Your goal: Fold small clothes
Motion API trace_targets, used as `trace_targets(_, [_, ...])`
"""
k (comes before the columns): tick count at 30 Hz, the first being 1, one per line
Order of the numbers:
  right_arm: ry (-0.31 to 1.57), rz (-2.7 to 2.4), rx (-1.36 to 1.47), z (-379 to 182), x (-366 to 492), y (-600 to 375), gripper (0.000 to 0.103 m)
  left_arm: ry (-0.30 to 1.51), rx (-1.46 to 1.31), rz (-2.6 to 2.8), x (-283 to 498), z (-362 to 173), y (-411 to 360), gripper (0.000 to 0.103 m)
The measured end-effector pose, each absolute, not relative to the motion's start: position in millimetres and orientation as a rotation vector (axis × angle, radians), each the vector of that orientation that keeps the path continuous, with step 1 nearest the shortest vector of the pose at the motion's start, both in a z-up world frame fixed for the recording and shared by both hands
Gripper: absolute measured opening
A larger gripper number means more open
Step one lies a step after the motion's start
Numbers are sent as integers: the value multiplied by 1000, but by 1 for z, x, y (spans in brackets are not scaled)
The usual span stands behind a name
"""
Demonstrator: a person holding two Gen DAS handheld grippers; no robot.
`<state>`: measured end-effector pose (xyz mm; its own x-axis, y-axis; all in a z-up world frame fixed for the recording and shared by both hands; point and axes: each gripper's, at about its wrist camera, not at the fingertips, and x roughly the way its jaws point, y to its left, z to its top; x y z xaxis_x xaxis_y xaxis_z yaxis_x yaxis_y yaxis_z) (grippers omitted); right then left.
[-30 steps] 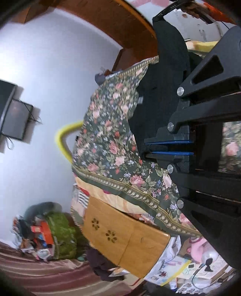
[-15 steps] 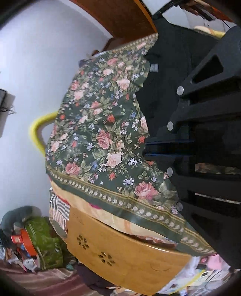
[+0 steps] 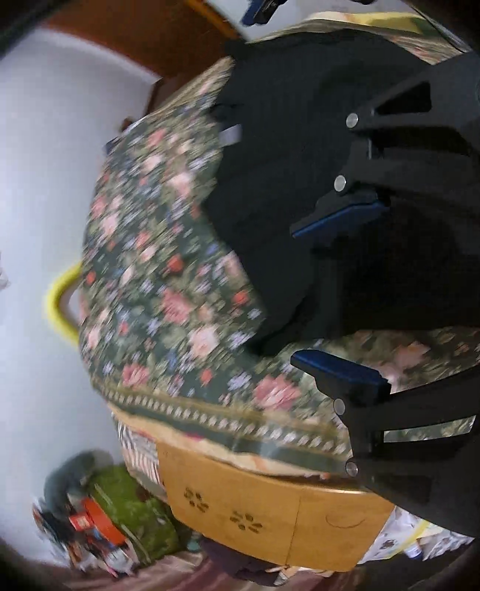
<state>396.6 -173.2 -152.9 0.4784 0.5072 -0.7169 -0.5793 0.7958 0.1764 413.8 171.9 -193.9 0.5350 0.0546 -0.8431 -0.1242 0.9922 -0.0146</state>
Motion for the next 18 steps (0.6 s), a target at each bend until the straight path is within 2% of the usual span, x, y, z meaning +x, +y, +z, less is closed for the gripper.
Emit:
trace_targets(9, [953, 714, -143, -209, 397, -134, 44, 1082, -4, 49, 429, -239, 128, 64])
trace_targets(15, [964, 672, -168, -206, 442, -102, 46, 1062, -25, 73, 486, -226, 138, 67])
trace_targets(18, [886, 570, -126, -188, 456, -105, 46, 994, -13, 213, 505, -204, 154, 67])
